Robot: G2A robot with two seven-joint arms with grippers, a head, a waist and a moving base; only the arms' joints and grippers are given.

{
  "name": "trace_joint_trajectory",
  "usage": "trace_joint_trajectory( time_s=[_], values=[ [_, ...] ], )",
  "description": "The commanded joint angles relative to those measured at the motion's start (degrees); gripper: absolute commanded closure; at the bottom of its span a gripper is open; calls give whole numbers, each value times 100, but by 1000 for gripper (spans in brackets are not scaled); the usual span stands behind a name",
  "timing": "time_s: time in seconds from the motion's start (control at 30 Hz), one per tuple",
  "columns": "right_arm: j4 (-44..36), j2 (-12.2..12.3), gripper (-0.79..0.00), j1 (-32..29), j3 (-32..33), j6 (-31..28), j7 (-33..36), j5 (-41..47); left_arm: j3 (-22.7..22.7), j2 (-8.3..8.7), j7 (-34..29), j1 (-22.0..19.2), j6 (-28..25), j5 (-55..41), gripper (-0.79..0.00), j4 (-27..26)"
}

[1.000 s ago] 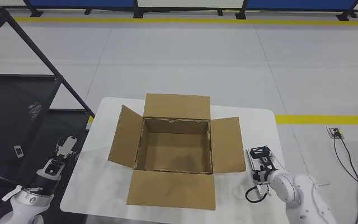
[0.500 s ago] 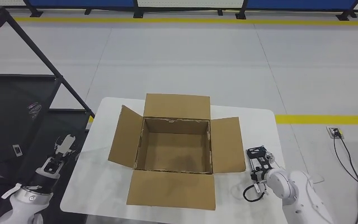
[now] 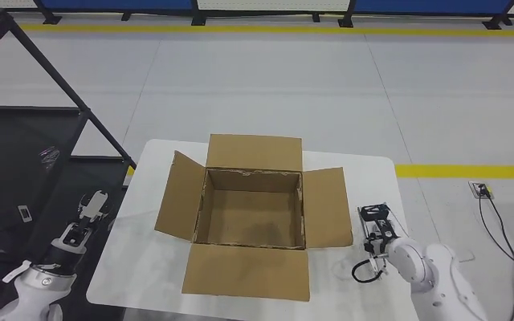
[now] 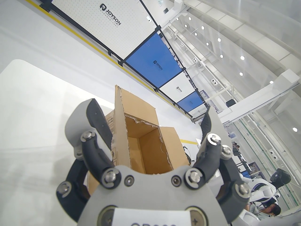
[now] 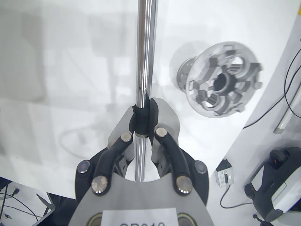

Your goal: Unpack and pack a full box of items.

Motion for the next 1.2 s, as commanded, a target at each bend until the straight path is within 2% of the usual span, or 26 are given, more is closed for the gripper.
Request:
trace_joint_trajectory(
  time_s=[0.0, 0.17, 0.3, 0.43, 0.57, 0.67, 0.8, 1.0, 1.17],
  values=[
    [-491, 31, 0, -155, 294, 68, -87, 96, 13, 7, 7, 1, 4, 5, -785, -6],
    [-1704, 66, 0, -460, 725, 319, -411, 191, 24, 19, 39, 35, -7, -7, -785, -34],
    [-2472, 49, 0, -495, 688, 564, -847, 203, -4, 26, 78, 105, -29, -37, -785, -55],
    [-2968, 1, 0, -243, 306, 849, -1406, 207, -96, 27, 179, 213, -66, -126, -785, -100],
    [-2984, -65, 0, 237, -499, 827, -1809, 68, -225, 22, 312, 366, -98, -213, -785, -173],
    [-2647, -141, 0, 792, -1313, 550, -1931, -15, -332, 15, 417, 494, -112, -283, -785, -200],
    [-1756, -314, 0, 1702, -2467, 226, -1924, -90, -484, 4, 552, 661, -143, -376, -785, -222],
    [12, -743, 0, 2985, -4084, -247, -1712, 124, -723, -13, 716, 873, -195, -528, -785, -217],
    [1521, -1158, 0, 3796, -4956, -549, -1474, 432, -844, -16, 727, 945, -211, -630, -785, -204]
  ],
)
